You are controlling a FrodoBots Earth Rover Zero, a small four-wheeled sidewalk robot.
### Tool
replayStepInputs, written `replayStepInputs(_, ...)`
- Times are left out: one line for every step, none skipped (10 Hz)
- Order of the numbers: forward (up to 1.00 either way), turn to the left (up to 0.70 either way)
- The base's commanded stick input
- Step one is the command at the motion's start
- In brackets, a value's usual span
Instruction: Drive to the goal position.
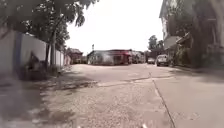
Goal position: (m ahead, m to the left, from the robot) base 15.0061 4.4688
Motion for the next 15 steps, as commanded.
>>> replayStepInputs(1.0, -0.18)
replayStepInputs(1.0, -0.03)
replayStepInputs(1.0, -0.01)
replayStepInputs(1.0, -0.02)
replayStepInputs(1.0, 0.0)
replayStepInputs(1.0, 0.0)
replayStepInputs(1.0, 0.0)
replayStepInputs(1.0, 0.0)
replayStepInputs(1.0, 0.0)
replayStepInputs(1.0, 0.0)
replayStepInputs(1.0, 0.0)
replayStepInputs(1.0, 0.0)
replayStepInputs(1.0, 0.0)
replayStepInputs(1.0, 0.0)
replayStepInputs(1.0, 0.0)
